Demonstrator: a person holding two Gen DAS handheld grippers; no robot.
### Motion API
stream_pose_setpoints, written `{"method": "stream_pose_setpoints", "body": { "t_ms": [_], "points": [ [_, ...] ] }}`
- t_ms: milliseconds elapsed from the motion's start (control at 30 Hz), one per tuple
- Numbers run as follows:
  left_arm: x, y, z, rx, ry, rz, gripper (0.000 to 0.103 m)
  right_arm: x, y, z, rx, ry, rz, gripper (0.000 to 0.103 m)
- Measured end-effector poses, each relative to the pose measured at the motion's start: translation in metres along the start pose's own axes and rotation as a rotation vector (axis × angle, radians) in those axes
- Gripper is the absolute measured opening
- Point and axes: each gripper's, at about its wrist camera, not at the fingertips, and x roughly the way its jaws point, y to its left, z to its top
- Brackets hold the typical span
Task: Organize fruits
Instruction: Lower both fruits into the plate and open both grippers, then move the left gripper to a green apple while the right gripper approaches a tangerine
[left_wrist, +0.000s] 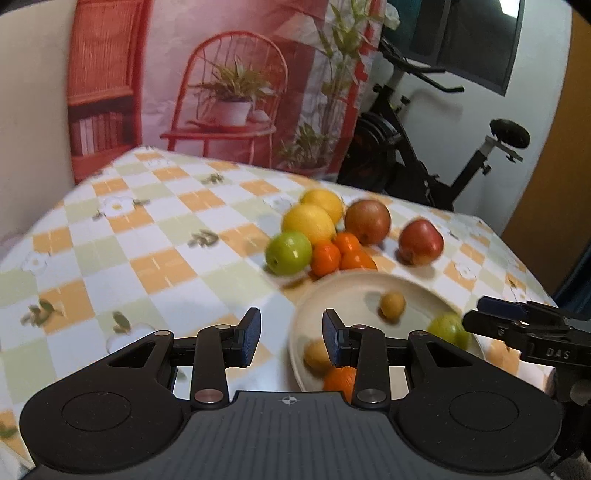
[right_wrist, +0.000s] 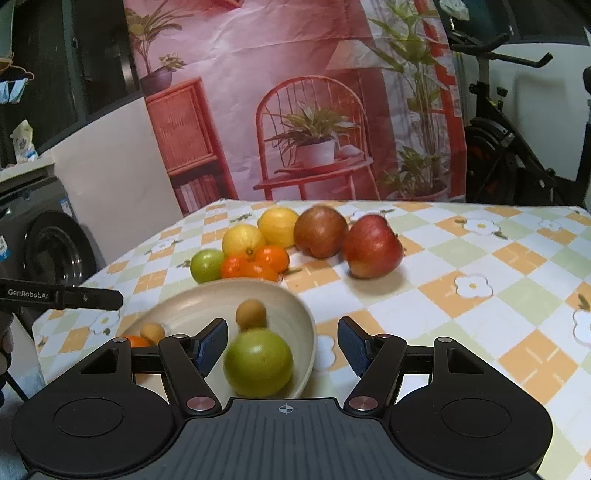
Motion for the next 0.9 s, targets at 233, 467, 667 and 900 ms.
{"method": "stream_pose_setpoints", "body": {
  "t_ms": [233, 467, 667, 900],
  "points": [
    [-0.008, 0.011, 0.043, 0.013, -0.086, 0.030, 0.039, 0.018, 0.003, 0.037, -0.021, 0.023, 0.008, 0.059],
    [-0.002, 0.013, 0.068, 0.034, -0.131, 0.032, 0.039, 0.063, 0.022, 0.078, -0.091, 0.118, 0.024, 0.059],
    [0.015, 0.023, 0.060, 0.013, -0.105, 0.025, 0.039, 0.108, 0.036, 0.088, -0.153, 0.224, 0.014, 0.058],
    [0.028, 0.039, 0.051, -0.012, -0.080, 0.009, 0.039, 0.145, 0.038, 0.086, -0.121, 0.298, -0.016, 0.054]
  ]
}}
